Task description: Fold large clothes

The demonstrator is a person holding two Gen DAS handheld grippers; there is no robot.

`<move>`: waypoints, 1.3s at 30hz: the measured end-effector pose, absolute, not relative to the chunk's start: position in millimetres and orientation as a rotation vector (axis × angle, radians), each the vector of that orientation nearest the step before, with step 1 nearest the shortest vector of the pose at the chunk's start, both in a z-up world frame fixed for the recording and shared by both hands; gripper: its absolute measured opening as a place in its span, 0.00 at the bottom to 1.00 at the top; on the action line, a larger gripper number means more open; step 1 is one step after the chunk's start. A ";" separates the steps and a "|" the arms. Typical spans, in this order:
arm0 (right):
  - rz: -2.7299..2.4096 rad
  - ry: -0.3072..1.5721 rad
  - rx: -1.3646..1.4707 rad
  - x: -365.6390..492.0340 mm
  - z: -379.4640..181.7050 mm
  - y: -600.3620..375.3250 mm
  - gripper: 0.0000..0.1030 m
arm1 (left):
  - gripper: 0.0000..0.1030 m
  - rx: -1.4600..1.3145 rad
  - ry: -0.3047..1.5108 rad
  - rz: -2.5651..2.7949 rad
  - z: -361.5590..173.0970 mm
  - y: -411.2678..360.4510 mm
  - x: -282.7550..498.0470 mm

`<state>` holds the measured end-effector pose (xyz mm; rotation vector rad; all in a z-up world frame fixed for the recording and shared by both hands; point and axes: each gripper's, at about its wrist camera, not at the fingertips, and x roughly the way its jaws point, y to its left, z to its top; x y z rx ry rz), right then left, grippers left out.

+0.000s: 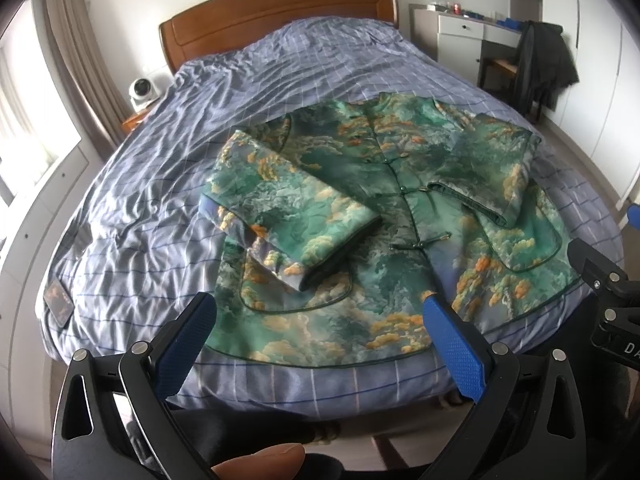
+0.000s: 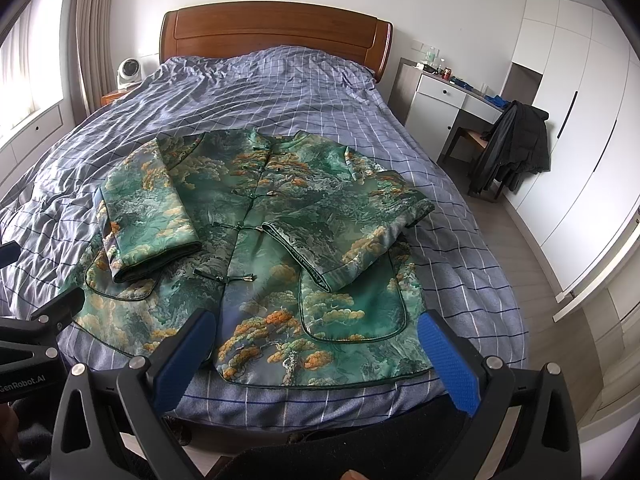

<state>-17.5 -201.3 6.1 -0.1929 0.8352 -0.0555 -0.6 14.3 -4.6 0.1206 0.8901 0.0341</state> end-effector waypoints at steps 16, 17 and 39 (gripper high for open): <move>-0.068 0.841 -0.201 -18.3 10.3 -205.3 1.00 | 1.00 0.130 0.903 0.030 -11.3 5.2 -0.4; -0.069 0.844 -0.201 -17.8 10.4 -206.3 1.00 | 1.00 0.133 0.904 0.029 -11.2 5.5 -0.3; 0.006 0.742 -0.134 11.3 39.2 -257.8 1.00 | 1.00 0.073 0.933 0.083 -26.5 32.5 7.3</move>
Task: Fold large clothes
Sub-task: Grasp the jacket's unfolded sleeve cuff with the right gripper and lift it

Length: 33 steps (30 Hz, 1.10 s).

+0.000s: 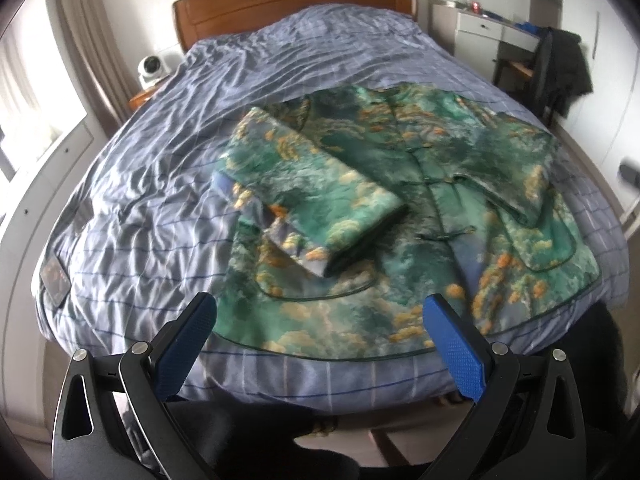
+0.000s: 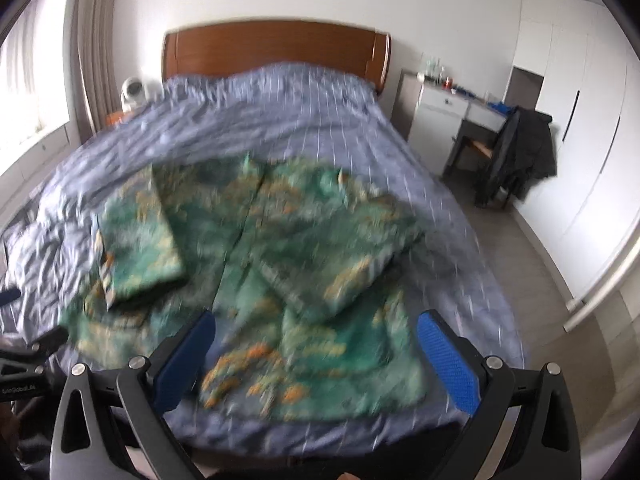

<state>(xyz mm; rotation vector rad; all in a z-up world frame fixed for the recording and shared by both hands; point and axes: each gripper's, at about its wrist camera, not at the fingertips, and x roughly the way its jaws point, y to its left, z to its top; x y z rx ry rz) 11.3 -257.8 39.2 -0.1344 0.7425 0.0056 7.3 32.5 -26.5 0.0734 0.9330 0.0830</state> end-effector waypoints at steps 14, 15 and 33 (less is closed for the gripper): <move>0.388 0.920 -0.589 140.4 -111.9 -239.3 0.99 | 1.00 0.015 0.982 0.095 -54.7 61.2 10.1; 0.377 0.931 -0.614 146.1 -121.1 -235.6 0.99 | 1.00 0.013 0.991 0.094 -56.5 61.9 11.0; 0.044 0.676 -0.082 122.3 33.6 -425.2 0.10 | 1.00 -0.009 0.998 0.044 -65.7 70.1 26.7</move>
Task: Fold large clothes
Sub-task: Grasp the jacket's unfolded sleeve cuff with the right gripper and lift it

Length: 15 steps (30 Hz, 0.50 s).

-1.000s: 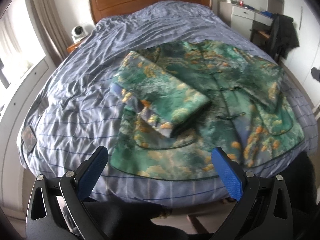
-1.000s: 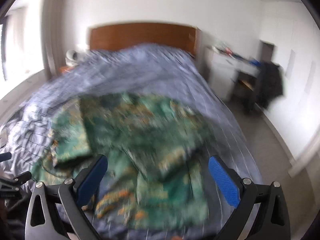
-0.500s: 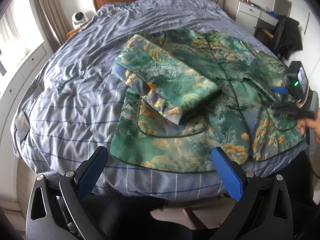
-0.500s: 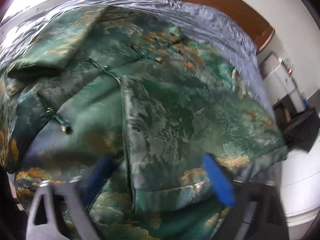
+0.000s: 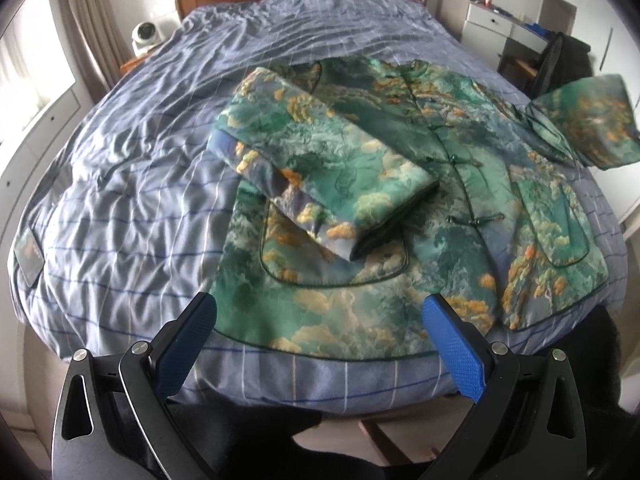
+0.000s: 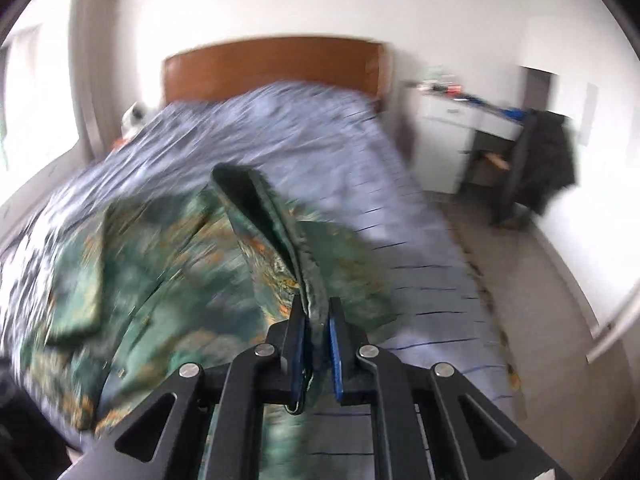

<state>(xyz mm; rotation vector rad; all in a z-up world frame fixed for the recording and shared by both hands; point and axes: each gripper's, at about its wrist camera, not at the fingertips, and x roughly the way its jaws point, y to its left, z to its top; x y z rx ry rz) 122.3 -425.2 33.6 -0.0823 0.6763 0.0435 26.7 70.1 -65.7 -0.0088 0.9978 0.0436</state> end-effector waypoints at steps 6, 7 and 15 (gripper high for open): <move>-0.186 0.682 0.076 123.7 36.5 -528.2 0.10 | 1.00 -0.002 0.971 0.065 -58.7 83.5 31.1; -0.226 0.689 0.108 123.2 29.5 -545.4 0.10 | 1.00 0.002 0.970 0.071 -57.9 86.5 32.3; -0.413 0.809 0.389 122.2 -60.2 -649.7 0.10 | 1.00 0.072 0.955 0.077 -54.8 93.7 47.2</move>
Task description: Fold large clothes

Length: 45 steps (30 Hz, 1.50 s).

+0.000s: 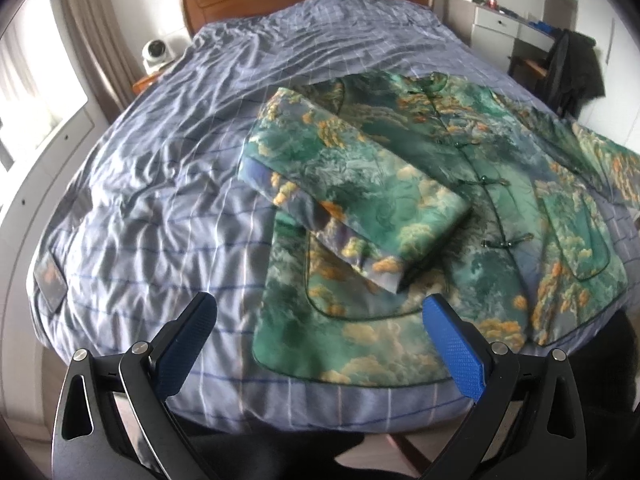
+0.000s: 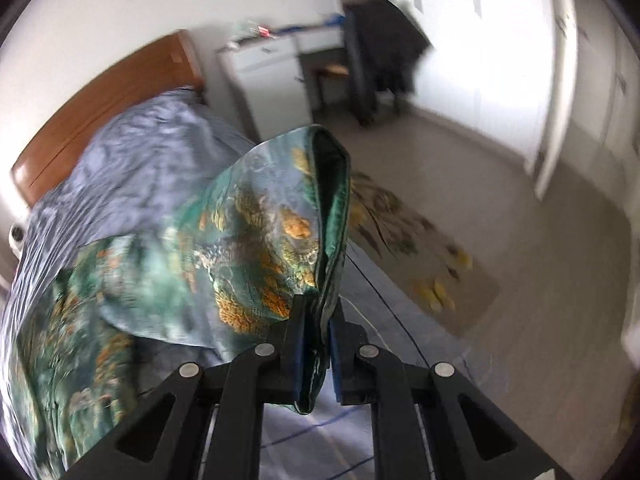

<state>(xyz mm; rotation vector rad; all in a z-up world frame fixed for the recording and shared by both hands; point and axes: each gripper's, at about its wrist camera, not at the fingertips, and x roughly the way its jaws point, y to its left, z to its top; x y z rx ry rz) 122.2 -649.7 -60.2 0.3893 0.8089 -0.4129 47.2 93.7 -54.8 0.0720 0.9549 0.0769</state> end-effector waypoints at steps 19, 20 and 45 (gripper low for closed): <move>-0.284 0.817 0.312 48.5 -70.0 -550.2 0.33 | 0.99 0.701 1.032 -0.435 -158.7 11.4 136.6; -0.248 0.813 0.290 45.8 -66.6 -533.7 0.33 | 0.87 0.691 1.046 -0.451 -162.5 13.2 138.9; 0.121 0.727 0.019 15.7 -12.4 -316.1 0.33 | 0.11 -0.367 0.774 0.370 -31.7 403.8 119.0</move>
